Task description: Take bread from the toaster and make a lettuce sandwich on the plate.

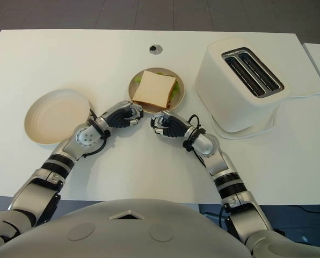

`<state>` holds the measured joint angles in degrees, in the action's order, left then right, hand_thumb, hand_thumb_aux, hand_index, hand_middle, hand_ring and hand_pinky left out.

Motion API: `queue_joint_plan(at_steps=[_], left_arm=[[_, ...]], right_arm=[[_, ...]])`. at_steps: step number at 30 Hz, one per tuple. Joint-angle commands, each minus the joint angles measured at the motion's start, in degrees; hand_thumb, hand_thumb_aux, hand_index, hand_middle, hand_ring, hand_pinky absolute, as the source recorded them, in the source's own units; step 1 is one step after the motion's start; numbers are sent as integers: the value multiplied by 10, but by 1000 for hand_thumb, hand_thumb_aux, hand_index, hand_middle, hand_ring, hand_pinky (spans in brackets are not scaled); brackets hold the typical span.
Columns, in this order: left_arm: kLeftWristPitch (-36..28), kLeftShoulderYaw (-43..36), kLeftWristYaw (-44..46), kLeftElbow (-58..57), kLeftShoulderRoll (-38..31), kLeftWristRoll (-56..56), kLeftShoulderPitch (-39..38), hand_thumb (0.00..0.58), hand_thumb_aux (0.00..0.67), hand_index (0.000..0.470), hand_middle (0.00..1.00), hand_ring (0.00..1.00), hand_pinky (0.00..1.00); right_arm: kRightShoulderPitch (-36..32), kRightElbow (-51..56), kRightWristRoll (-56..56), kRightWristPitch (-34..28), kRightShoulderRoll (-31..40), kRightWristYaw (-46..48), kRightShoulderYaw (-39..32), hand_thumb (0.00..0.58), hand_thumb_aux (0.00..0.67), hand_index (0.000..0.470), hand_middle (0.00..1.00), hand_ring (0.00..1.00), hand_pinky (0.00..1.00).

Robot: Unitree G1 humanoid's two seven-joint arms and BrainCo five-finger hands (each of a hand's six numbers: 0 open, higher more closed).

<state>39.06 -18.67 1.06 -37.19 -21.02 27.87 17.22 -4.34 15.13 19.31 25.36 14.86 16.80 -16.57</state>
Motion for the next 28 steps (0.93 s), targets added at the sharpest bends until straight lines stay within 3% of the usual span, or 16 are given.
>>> queue_joint_plan(at_steps=[1, 2, 3, 4, 5, 6, 7, 8, 10, 15, 28], left_arm=[[22, 34, -14, -27, 28, -60, 3, 564, 557, 391, 1000, 1000, 1000], [39, 50, -11, -21, 35, -95, 0, 429, 328, 230, 1000, 1000, 1000], [49, 67, -12, -15, 41, -125, -2, 87, 53, 37, 1000, 1000, 1000], [76, 85, -11, -4, 48, -163, -7, 0, 0, 0, 980, 980, 980], [99, 97, 7, 19, 55, -215, -16, 0, 0, 0, 769, 769, 769], [118, 105, 20, 57, 59, -260, -31, 0, 0, 0, 616, 616, 616], [130, 110, 30, 110, 62, -307, -49, 0, 0, 0, 533, 533, 533], [133, 114, 37, 162, 63, -344, -65, 0, 0, 0, 451, 451, 451], [123, 122, 42, 275, 63, -394, -95, 0, 0, 0, 0, 0, 0], [81, 129, 53, 408, 77, -420, -131, 0, 0, 0, 0, 0, 0], [35, 145, 98, 446, 104, -424, -149, 0, 0, 0, 0, 0, 0]], right_arm=[[-18, 12, -34, 35, -16, -34, 26, 580, 670, 470, 1000, 1000, 1000], [-18, -1, -60, 53, -20, -35, 38, 580, 670, 470, 1000, 1000, 1000], [-19, -17, -92, 69, -25, -38, 53, 580, 670, 470, 1000, 1000, 1000], [-19, -42, -135, 84, -33, -43, 75, 489, 405, 284, 918, 918, 918], [-19, -66, -176, 92, -39, -45, 93, 0, 0, 0, 729, 729, 729], [-18, -88, -209, 98, -44, -45, 106, 0, 0, 0, 553, 553, 553], [-18, -109, -234, 109, -48, -50, 120, 0, 0, 0, 216, 216, 216], [-17, -131, -251, 124, -53, -58, 134, 0, 0, 0, 0, 0, 0], [-11, -182, -255, 145, -63, -84, 166, 0, 0, 0, 0, 0, 0], [4, -232, -222, 153, -75, -114, 195, 0, 0, 0, 0, 0, 0], [9, -237, -228, 133, -80, -101, 175, 0, 0, 0, 0, 0, 0]])
